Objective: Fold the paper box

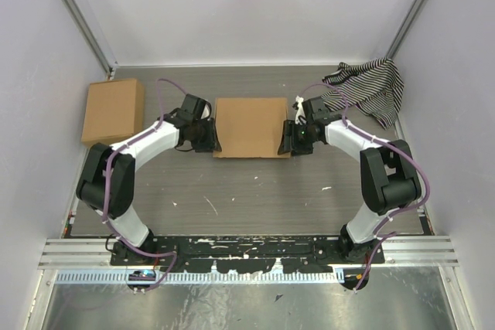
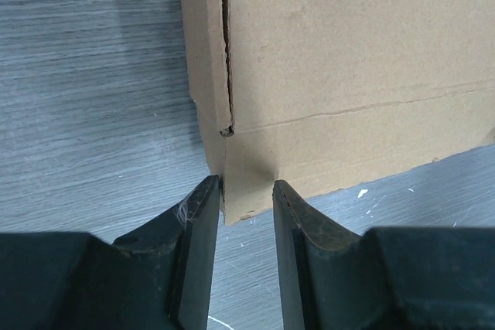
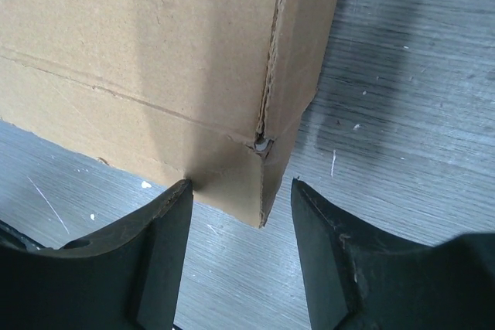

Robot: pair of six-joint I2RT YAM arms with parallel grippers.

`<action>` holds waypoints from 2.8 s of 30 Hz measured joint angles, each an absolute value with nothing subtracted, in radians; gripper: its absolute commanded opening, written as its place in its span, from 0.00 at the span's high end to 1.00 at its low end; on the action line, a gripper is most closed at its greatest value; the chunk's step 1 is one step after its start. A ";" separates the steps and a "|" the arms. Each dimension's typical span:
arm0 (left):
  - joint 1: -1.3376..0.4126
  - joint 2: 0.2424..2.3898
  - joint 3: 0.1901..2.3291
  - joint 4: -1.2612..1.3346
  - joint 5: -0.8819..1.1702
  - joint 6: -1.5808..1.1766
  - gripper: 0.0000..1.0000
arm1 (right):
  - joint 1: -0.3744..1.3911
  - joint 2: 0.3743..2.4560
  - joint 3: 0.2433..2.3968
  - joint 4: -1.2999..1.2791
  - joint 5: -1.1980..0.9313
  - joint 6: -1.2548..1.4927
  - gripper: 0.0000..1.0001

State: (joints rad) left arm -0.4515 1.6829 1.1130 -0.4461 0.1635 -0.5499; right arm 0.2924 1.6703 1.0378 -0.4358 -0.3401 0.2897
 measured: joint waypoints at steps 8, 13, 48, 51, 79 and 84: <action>-0.451 1.700 1.112 -0.431 0.162 -0.550 0.64 | 0.293 1.644 1.010 -0.432 -0.327 0.290 0.50; -0.452 1.709 1.110 -0.421 0.136 -0.551 0.67 | 0.292 1.644 1.001 -0.419 -0.303 0.290 0.56; -0.558 1.942 1.385 -0.147 0.067 -0.589 0.48 | 0.487 1.634 0.846 -0.016 -0.045 0.453 0.99; -0.563 1.977 1.456 -0.173 0.090 -0.588 0.50 | 0.487 1.689 0.859 0.037 -0.025 0.468 0.99; -0.556 2.053 1.511 -0.197 0.280 -0.485 0.62 | 0.649 1.938 0.921 0.489 -0.023 0.450 0.99; -0.548 2.037 1.483 -0.176 0.285 -0.462 0.61 | 0.658 1.959 0.920 0.539 -0.023 0.451 0.99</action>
